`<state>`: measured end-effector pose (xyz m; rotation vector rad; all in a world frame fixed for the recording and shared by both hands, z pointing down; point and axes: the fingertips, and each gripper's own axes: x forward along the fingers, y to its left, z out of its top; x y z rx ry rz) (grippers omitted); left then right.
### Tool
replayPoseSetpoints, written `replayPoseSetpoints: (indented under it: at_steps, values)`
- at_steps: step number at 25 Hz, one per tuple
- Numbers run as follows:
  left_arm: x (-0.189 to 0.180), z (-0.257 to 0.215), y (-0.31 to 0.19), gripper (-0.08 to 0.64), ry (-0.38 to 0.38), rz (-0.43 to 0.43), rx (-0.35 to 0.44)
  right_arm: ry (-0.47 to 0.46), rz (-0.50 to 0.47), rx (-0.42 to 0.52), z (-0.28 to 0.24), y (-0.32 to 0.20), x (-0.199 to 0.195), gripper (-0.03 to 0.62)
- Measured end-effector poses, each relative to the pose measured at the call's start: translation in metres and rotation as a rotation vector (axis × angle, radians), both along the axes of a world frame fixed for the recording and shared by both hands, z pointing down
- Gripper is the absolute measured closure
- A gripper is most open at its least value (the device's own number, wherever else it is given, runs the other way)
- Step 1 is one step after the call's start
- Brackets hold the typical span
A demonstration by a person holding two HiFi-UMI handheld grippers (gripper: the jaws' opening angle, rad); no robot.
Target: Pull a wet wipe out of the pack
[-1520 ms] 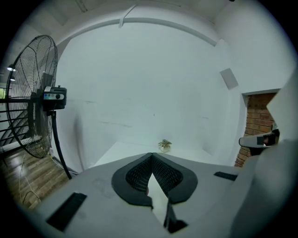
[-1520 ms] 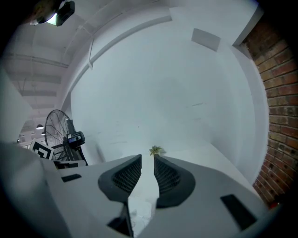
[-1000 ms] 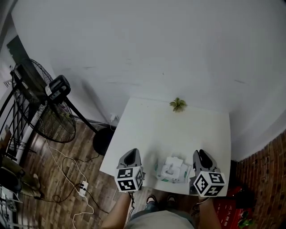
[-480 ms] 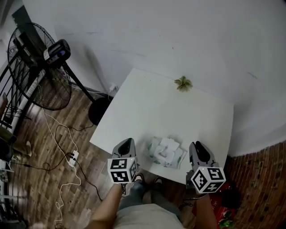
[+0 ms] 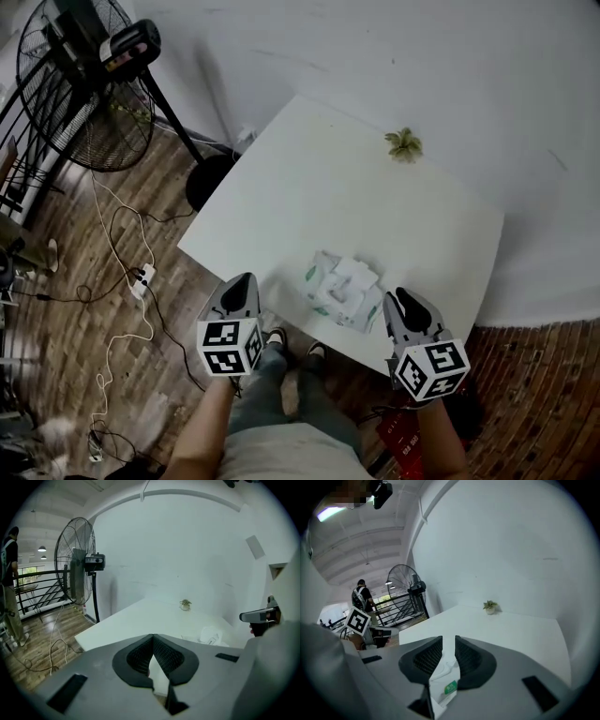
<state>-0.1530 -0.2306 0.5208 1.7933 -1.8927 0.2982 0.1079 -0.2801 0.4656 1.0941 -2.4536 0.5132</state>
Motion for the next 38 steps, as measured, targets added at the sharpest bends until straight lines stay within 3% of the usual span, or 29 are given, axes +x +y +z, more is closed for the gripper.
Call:
replayPoseSetpoints:
  at_steps: [15, 26, 33, 38]
  values:
    - [-0.027, 0.0, 0.046, 0.557, -0.03, -0.13, 0.007, 0.174, -0.499, -0.084, 0.049, 0.028, -0.055, 0.509]
    - [-0.047, 0.012, 0.081, 0.557, -0.016, -0.24, -0.015, 0.424, -0.882, -0.064, 0.067, 0.045, -0.076, 0.512]
    - [-0.053, 0.02, 0.101, 0.557, 0.002, -0.291, -0.025, 0.583, -1.044, -0.02, 0.08, 0.05, -0.08, 0.512]
    - [-0.052, 0.019, 0.111, 0.557, 0.012, -0.308, -0.029, 0.641, -1.093, -0.025, 0.086, 0.045, -0.081, 0.512]
